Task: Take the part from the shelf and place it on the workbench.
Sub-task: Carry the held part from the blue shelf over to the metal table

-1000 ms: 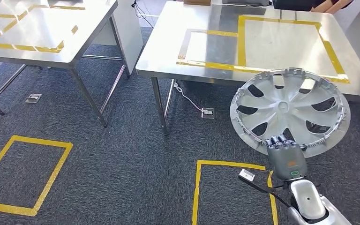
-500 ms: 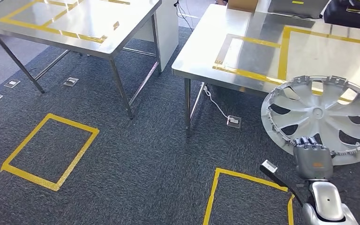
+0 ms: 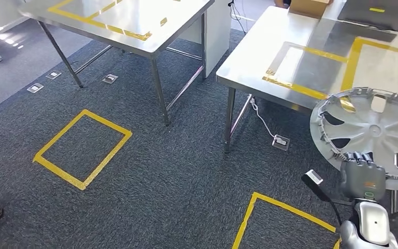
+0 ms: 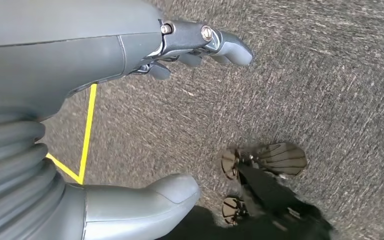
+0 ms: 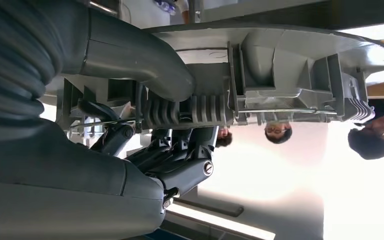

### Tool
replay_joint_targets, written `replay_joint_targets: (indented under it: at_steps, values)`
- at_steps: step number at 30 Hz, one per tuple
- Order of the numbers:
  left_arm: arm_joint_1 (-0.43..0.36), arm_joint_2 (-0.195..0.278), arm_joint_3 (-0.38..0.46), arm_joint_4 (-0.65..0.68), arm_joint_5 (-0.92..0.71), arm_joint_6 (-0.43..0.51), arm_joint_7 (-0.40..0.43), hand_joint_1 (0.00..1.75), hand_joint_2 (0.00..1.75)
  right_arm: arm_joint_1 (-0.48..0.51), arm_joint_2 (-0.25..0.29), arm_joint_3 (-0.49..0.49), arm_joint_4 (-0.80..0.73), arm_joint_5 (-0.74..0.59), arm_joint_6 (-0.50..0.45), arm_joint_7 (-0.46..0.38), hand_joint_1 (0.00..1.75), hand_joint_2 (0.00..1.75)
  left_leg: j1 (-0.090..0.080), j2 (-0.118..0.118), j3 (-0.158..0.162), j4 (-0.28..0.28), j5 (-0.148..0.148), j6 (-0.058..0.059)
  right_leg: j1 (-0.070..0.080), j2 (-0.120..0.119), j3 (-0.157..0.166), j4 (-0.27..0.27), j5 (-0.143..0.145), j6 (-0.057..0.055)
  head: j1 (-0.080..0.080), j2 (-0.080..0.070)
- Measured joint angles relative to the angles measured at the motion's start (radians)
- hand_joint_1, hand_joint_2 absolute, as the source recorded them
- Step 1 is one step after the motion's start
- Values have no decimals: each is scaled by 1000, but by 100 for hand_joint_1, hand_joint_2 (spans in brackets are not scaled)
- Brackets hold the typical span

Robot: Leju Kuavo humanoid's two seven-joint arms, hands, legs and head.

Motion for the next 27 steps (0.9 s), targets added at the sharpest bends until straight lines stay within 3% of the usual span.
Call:
replay_joint_targets:
  at_steps: [1, 3, 5, 7, 9, 10, 11, 12, 14, 16, 18, 19, 20, 21, 23, 25, 26, 27]
  values:
    - [0, 1, 0, 0, 0, 0, 0, 0, 175, -6, 6, -19, 8, -9, -6, -6, 175, 175, -6, 6, 4, -15, -2, 7, 1, -12, 2, 0, -2, 5, 0, 0]
    - [2, 1, 1, 0, 0, 1, 0, 0, 175, -17, 17, -51, 21, -26, -12, -18, 175, 175, -5, -22, 5, -23, 5, 15, 1, -27, 8, -3, -6, 15, -1, 0]
    - [3, 1, 1, 0, 0, 1, 0, 0, 175, -25, 27, -79, 32, -42, -15, -30, 175, 175, 3, -47, 13, -37, 15, 24, -4, 25, 2, 21, -27, 26, 1, 0]
    - [0, 2, 1, 0, 0, 2, -1, 0, 175, -29, 34, -111, 44, -56, -21, -39, 175, 175, 8, -74, 15, -45, 22, 30, -10, 99, -45, 121, -81, 35, 3, 0]
    - [-3, 1, 1, 0, -2, 2, -1, 0, 175, -29, 40, -145, 54, -65, -29, -44, 175, 175, 10, -104, 13, -43, 24, 32, -11, 119, -106, 237, -123, 41, 5, 0]
    - [-1, 0, 1, 0, -3, 2, -1, 0, 175, -30, 44, -162, 57, -69, -31, -45, 175, 175, 11, -120, 13, -40, 24, 31, -13, 120, -119, 257, -117, 44, 6, 0]
    - [0, 0, 1, 0, -6, 2, -1, 0, 175, -30, 48, -177, 59, -74, -33, -45, 175, 175, 14, -136, 12, -36, 23, 29, -16, 121, -114, 239, -92, 48, 6, 0]
    - [1, 0, 1, 0, -9, 2, -1, 0, 175, -29, 52, -193, 59, -79, -35, -44, 175, 175, 17, -152, 11, -30, 21, 24, -21, 127, -91, 186, -54, 52, 6, 0]
    - [1, 2, 1, -1, -15, 2, -1, 0, 175, -26, 59, -223, 60, -86, -39, -43, 175, 175, 21, -183, 2, -12, 16, 10, -32, 175, -37, 67, -5, 62, 8, 0]
    - [1, 6, 1, -2, -17, 2, -2, 0, 175, -21, 67, -251, 60, -91, -43, -45, 175, 175, 22, -210, -12, -2, 16, -7, -36, 209, -18, 21, -4, 56, 10, 0]
    - [4, 8, 1, -3, -18, 1, -2, 0, 175, -18, 75, -275, 60, -94, -44, -45, 175, 175, 24, -235, -21, -6, 24, -23, -33, 189, -20, 19, -2, 38, 11, 0]
    - [8, 8, 1, -3, -18, 1, -2, 0, 175, -18, 78, -285, 60, -96, -44, -44, 175, 175, 25, -231, -23, -4, 24, -28, -32, 177, -19, 17, 1, 30, 11, 0]
    - [10, 8, 1, -3, -18, 0, -2, 0, 175, -17, 80, -294, 60, -97, -43, -44, 175, 175, 24, -209, -31, 9, 15, -32, -32, 164, -18, 14, 4, 21, 8, 0]
    - [10, 8, 1, -3, -18, 0, -2, 0, 175, -16, 82, -304, 60, -98, -43, -44, 175, 175, 23, -174, -47, 45, -7, -35, -31, 150, -17, 12, 5, 14, 5, 0]
    - [6, 7, 1, -2, -18, -1, -3, 0, 175, -10, 85, -323, 60, -99, -42, -52, 175, 175, 23, -103, -104, 170, -73, -40, -23, 123, -16, 11, 5, 5, 0, 0]
    - [3, 6, 1, -2, -18, -1, -3, 0, 175, -7, 87, -339, 62, -102, -42, -70, 175, 175, 26, -84, -147, 270, -107, -40, -16, 100, -17, 11, 4, 2, -1, 0]
    - [4, 5, 1, -2, -18, -1, -3, 0, 175, -8, 88, -343, 63, -105, -43, -80, 175, 175, 26, -83, -142, 268, -98, -37, -14, 93, -16, 11, 4, 2, -1, 0]
    - [4, 5, 1, -2, -18, -1, -3, 0, 175, -12, 89, -345, 65, -108, -43, -89, 175, 175, 24, -82, -118, 228, -73, -32, -12, 87, -16, 11, 4, 2, -1, 0]
